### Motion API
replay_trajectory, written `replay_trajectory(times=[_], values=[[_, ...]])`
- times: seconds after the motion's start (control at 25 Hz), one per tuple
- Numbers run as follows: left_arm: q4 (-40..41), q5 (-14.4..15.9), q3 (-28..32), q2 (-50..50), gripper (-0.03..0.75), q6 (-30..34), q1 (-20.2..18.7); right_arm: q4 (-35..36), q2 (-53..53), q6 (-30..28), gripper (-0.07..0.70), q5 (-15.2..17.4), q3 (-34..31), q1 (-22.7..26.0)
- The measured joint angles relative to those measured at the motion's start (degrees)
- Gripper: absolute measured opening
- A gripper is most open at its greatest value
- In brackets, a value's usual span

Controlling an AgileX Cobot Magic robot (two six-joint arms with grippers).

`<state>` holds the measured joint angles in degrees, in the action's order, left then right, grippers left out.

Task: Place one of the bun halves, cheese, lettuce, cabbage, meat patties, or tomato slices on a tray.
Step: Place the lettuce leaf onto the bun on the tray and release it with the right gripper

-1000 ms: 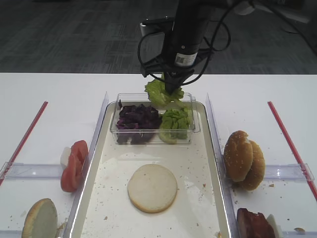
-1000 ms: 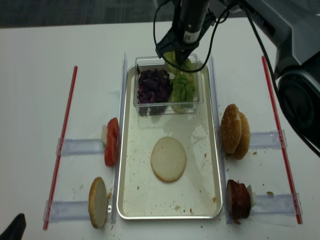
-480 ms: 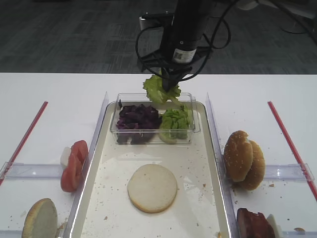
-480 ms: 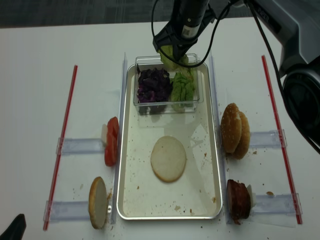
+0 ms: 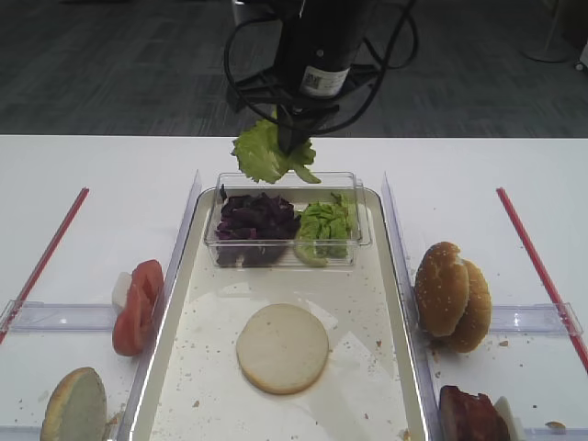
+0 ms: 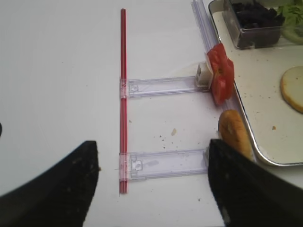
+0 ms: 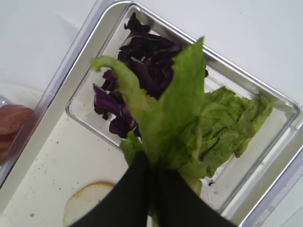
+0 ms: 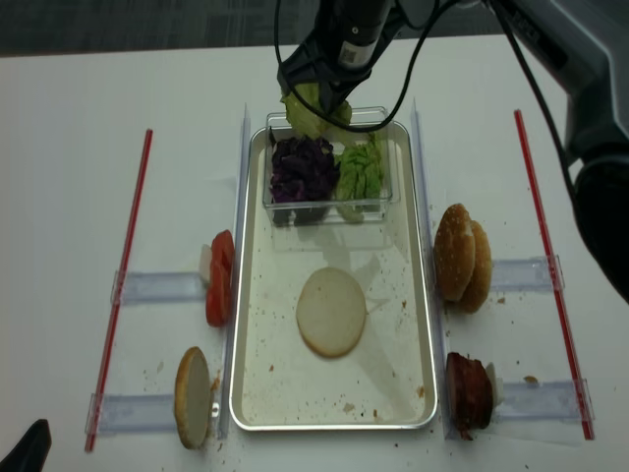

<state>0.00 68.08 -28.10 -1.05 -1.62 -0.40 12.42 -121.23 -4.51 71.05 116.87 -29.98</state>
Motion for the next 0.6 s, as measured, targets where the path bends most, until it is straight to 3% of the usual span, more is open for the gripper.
replay_trajectory(times=[0.28, 0.6], values=[[0.0, 0.0, 0.0, 0.0, 0.454, 0.0, 0.0, 0.3, 6.9, 0.2, 0.060, 0.1, -8.1, -1.2], [0.0, 0.0, 0.0, 0.0, 0.454, 0.0, 0.0, 0.4, 15.0, 0.2, 0.060, 0.1, -20.2, -6.6]])
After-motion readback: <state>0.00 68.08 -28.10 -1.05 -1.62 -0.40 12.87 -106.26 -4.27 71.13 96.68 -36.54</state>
